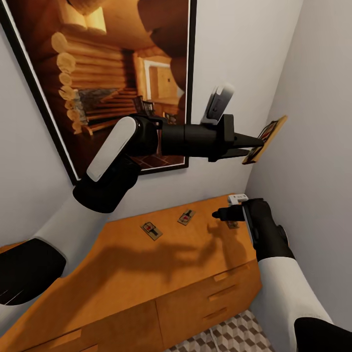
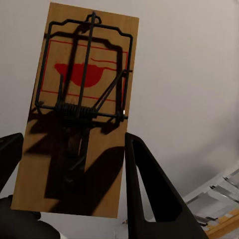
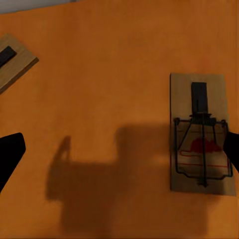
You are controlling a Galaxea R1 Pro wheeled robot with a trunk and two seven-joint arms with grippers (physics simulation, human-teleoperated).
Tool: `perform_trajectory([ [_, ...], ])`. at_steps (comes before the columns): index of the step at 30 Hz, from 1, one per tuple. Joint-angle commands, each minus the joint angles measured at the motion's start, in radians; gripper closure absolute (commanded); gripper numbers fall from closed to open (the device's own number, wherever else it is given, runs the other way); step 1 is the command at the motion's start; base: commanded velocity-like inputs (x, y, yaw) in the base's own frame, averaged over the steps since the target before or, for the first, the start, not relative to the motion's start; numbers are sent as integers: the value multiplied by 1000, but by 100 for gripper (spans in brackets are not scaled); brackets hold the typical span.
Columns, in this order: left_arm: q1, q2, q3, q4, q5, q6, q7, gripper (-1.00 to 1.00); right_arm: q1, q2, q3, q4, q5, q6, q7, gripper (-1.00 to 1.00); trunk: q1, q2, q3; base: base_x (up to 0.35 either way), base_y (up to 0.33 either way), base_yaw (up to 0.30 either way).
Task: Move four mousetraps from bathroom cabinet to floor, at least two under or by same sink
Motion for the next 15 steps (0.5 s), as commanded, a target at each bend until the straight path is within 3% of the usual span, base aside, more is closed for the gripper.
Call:
perform_trajectory([
  [1,-1,0,0,0,8,2,8,100,-1,1,-3,-1,10,3,10,-100,0,-1,-1,11,-3,0],
  [9,-1,0,0,0,8,2,8,100,-1,-1,-2,-17,20,3,5,-100,0,-1,-1,2,0,0],
  [12,-1,0,0,0,8,2,8,100,-1,-3,-2,-65,35,8,2,-100,0,-1,-1,0,0,0],
  [15,-1,0,1,0,8,2,8,100,-1,-5,-2,-89,94,10,1,-100,0,-1,-1,0,0,0],
])
